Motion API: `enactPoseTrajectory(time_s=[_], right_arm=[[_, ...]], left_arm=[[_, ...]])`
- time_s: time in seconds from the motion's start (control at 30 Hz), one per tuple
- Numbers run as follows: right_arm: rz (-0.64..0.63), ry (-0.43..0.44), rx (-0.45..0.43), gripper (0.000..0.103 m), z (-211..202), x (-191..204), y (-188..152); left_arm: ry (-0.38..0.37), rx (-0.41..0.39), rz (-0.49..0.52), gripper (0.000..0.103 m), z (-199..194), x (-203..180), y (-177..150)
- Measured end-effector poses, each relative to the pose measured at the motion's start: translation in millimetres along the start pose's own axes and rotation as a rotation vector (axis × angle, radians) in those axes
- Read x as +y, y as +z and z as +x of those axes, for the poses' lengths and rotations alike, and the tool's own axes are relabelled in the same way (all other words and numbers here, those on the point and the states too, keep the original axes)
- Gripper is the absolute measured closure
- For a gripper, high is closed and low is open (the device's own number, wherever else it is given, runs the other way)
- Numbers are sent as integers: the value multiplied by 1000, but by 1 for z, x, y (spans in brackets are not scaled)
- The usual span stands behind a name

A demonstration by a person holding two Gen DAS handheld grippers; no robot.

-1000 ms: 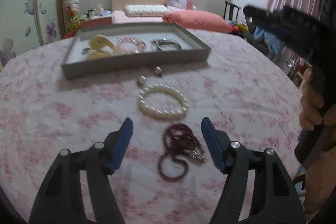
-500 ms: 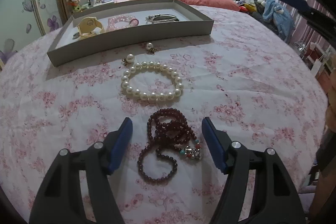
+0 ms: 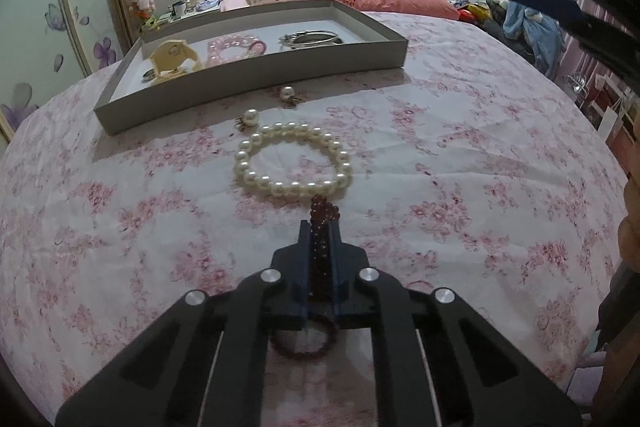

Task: Organize jewelry
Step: 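Grasp the pearl bracelet with the right tool while the left tool lifts the necklace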

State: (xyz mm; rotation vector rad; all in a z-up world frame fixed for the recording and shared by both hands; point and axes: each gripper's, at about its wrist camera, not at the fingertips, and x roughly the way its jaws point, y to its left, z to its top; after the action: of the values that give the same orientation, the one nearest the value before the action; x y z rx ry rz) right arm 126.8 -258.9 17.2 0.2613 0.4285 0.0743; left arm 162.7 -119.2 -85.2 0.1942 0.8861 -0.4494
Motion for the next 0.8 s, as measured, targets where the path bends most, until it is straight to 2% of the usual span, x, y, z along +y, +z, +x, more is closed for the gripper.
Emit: enactPoseTrajectory(time_s=[0.17, 0.37, 0.53, 0.63, 0.8], right_arm=[[-9, 5, 21, 61, 4, 3, -4], [-56, 28, 108, 61, 23, 14, -13], [-149, 33, 209, 68, 43, 35, -26], [-197, 32, 278, 76, 57, 45, -37], [-212, 37, 381, 84, 79, 50, -51]], left_arm=[[48, -27, -63, 94, -10, 33, 0], [128, -77, -197, 95, -27, 87, 5], [159, -134, -263, 95, -48, 117, 9], [167, -161, -280, 95, -57, 125, 11], [166, -184, -284, 95, -64, 129, 15]])
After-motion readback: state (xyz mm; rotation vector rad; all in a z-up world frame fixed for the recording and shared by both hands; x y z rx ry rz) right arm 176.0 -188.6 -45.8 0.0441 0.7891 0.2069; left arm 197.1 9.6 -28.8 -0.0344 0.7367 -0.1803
